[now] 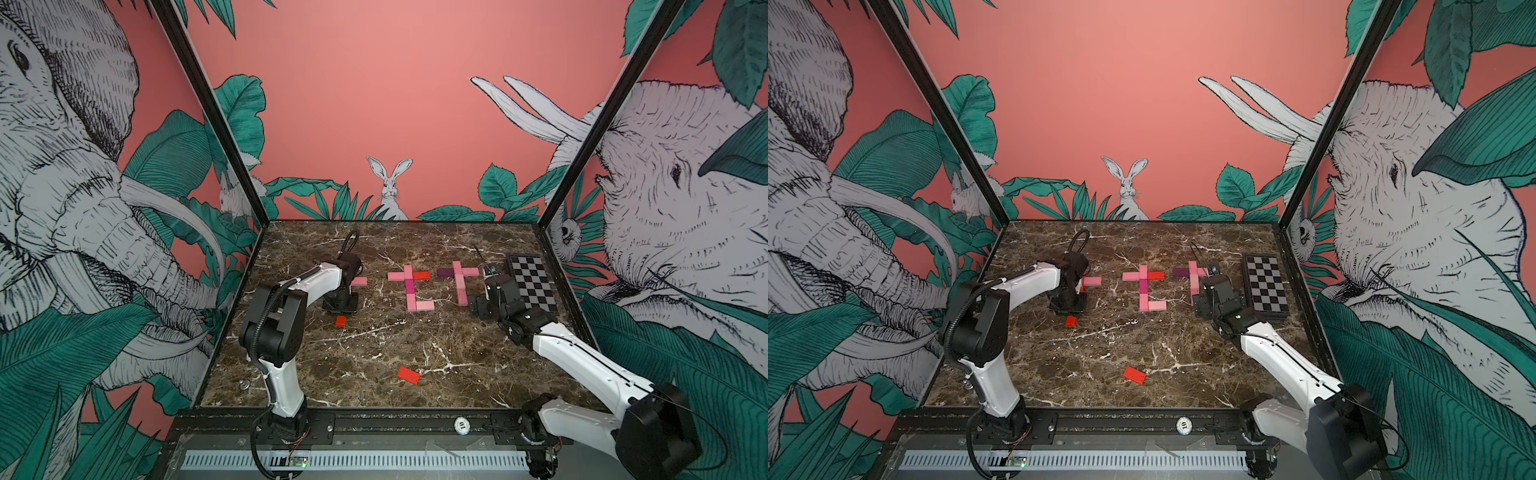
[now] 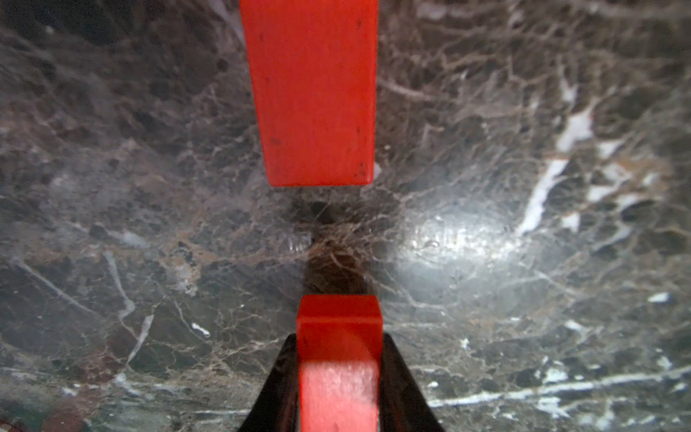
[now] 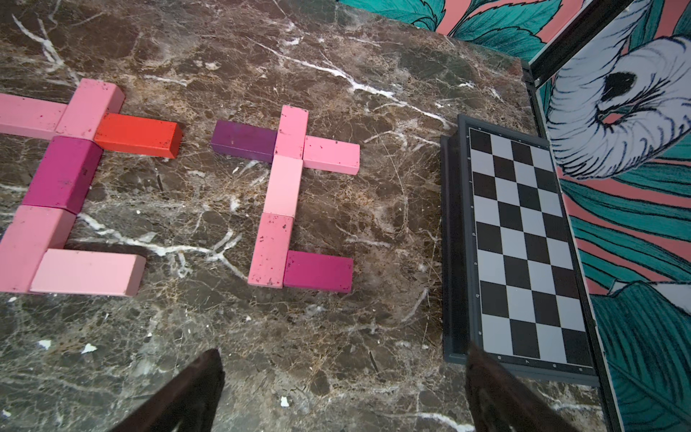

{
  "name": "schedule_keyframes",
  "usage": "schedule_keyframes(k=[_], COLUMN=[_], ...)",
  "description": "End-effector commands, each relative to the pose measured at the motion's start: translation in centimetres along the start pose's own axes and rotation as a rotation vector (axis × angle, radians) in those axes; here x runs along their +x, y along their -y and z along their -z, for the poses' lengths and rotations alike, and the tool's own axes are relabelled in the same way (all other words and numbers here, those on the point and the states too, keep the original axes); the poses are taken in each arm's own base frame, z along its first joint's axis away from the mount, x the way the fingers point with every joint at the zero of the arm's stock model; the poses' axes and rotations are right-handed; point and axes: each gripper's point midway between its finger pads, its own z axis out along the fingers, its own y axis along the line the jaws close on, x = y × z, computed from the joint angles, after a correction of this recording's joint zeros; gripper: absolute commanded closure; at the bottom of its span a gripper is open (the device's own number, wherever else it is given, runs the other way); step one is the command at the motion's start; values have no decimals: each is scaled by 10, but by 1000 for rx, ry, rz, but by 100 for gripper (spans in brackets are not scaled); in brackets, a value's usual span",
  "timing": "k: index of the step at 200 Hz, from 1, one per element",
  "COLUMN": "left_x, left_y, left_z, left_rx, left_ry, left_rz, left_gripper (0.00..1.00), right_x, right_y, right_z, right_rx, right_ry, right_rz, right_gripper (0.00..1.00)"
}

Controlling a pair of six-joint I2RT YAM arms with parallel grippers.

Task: Assemble the letter t with building blocks
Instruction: Assemble the building block at the center of the board.

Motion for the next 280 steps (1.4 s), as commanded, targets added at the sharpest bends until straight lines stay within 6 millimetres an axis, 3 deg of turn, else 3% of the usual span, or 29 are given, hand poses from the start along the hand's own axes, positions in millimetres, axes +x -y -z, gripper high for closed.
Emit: schedule_keyframes(k=[1, 161, 280], left_x=[-9, -16, -20], left_y=[1, -4, -8], left_z=[0, -24, -33], left_rx=[10, -9, -28], left_ry=[12, -25, -39], left_rz=[35, 59, 74], left_gripper=[95, 71, 67], right_x=[-9, -8, -9], right_y=[1, 3, 4], right_z=[1, 0, 0], right_rx=[0, 10, 14], right_ry=[31, 26, 28], right_rz=[-5, 8, 10], right_gripper=[2, 2, 2])
